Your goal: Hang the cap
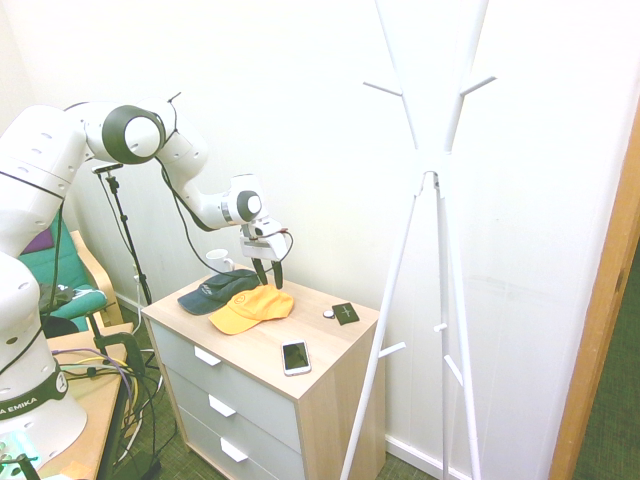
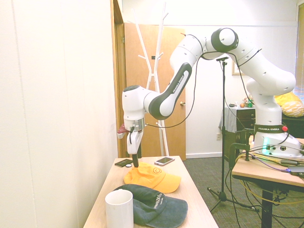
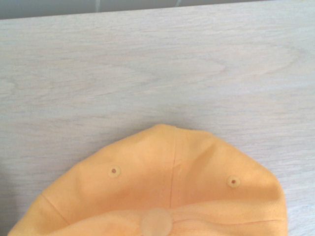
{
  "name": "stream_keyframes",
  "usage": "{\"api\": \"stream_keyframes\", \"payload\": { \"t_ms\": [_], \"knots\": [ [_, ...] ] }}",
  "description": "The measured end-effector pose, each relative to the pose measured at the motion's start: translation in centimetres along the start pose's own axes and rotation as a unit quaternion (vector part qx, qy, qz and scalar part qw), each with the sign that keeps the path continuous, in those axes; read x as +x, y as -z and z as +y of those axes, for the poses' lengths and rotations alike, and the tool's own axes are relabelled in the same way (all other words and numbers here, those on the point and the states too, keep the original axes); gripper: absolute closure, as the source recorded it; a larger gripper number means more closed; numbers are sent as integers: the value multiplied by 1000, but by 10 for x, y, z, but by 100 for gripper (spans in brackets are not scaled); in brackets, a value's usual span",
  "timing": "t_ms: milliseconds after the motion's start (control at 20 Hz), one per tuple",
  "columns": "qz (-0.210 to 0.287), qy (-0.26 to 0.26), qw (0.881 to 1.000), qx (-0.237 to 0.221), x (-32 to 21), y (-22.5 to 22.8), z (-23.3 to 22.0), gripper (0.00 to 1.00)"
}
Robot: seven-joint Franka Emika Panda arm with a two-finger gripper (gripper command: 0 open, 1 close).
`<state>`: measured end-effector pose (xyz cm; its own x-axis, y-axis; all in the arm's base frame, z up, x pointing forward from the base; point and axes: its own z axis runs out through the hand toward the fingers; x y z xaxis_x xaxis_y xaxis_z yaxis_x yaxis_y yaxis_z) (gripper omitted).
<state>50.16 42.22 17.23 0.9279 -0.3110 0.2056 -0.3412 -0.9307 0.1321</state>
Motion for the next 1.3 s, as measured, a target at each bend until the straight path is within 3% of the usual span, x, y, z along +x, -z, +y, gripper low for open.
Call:
{"api": "stream_keyframes", "payload": {
  "t_ms": [1300],
  "knots": [
    [10,-6,1000,6,19,7,6,100]
  ]
}}
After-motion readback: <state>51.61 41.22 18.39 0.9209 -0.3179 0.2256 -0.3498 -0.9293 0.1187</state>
